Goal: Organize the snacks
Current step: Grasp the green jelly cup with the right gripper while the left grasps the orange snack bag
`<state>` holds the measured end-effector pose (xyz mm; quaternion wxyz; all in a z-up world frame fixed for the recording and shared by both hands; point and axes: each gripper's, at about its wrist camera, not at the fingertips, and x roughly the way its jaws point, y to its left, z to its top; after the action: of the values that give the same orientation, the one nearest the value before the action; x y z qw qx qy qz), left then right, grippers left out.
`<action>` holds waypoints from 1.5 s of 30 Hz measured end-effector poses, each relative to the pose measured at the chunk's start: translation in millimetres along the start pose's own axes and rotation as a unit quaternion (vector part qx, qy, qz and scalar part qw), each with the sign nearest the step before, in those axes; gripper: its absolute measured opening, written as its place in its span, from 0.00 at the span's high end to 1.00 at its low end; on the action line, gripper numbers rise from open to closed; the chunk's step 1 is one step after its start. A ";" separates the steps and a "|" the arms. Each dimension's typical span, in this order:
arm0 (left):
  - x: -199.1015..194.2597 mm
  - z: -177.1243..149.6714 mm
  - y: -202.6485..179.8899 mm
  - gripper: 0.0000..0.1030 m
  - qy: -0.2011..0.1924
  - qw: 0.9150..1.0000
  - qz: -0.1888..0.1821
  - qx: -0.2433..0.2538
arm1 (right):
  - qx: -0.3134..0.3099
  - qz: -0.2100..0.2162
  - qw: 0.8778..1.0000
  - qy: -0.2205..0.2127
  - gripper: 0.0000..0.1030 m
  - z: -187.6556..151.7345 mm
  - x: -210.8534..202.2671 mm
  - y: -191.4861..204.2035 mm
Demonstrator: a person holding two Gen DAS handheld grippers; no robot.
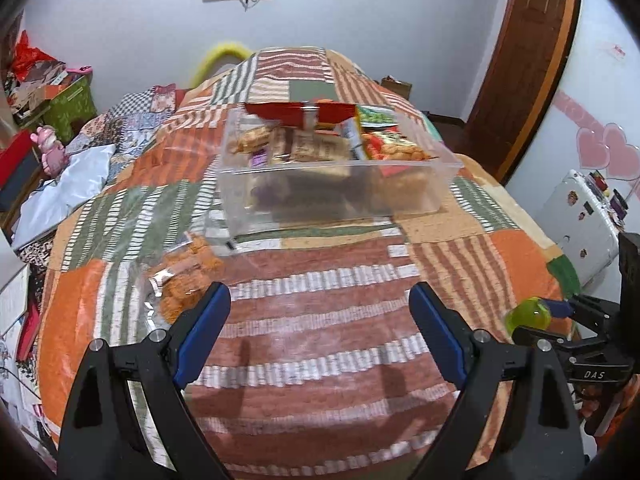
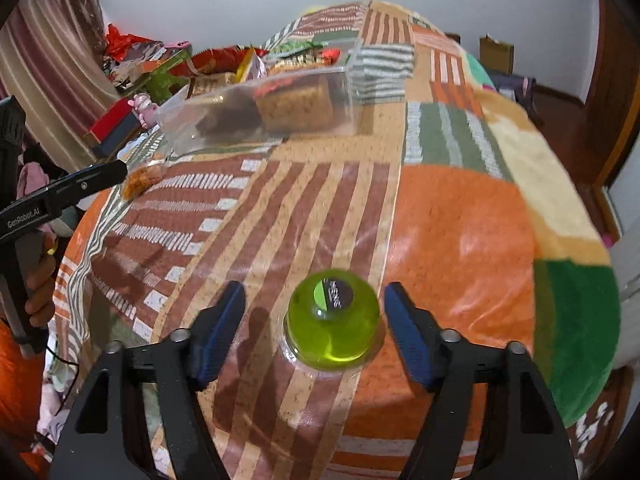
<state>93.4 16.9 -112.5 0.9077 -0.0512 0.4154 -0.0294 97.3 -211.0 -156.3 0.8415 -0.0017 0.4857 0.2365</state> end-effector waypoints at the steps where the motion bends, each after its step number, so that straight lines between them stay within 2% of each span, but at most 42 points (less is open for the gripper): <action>1: 0.5 0.0 4.1 0.11 0.001 1.000 0.004 -0.002 | -0.002 -0.005 1.000 -0.001 0.50 -1.1 1.1 0.1; 4: 4.1 -0.4 21.5 0.11 0.008 1.000 0.017 -0.006 | 0.002 -0.002 1.000 -0.003 0.58 -0.7 -0.2 -1.7; 7: 11.3 -0.9 39.7 0.11 0.018 0.999 0.032 -0.013 | 0.011 0.010 1.000 -0.004 0.58 3.2 0.5 -1.4; 13: 33.5 -0.1 79.5 0.11 0.051 0.997 0.034 -0.056 | 0.000 0.026 1.000 -0.016 0.58 21.3 3.6 15.6; 20: 56.6 5.2 105.5 0.11 0.068 0.994 0.048 -0.064 | -0.022 0.044 0.998 -0.032 0.58 52.6 12.0 38.7; 26: 80.8 18.5 113.5 0.03 0.079 0.996 0.043 -0.029 | -0.034 0.056 0.997 -0.031 0.58 70.5 23.8 51.7; 34: 90.0 24.1 103.4 0.02 0.098 0.995 0.018 0.016 | -0.035 0.063 0.997 -0.020 0.58 76.9 36.4 54.1; 38: 85.0 15.7 103.4 0.01 0.123 0.992 0.001 0.011 | -0.031 0.069 0.997 -0.020 0.58 77.2 35.3 53.3; 41: 82.7 3.0 98.8 0.02 0.143 0.989 0.012 0.028 | -0.032 0.071 0.997 -0.022 0.58 76.9 32.9 53.4; 45: 76.3 0.9 94.8 0.02 0.125 0.989 0.051 0.059 | -0.033 0.071 0.997 -0.024 0.58 77.7 31.0 53.7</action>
<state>145.0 103.8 -180.4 0.8506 0.0282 0.5249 -0.0134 152.1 -132.9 -128.5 0.8333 0.0105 0.4564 0.3119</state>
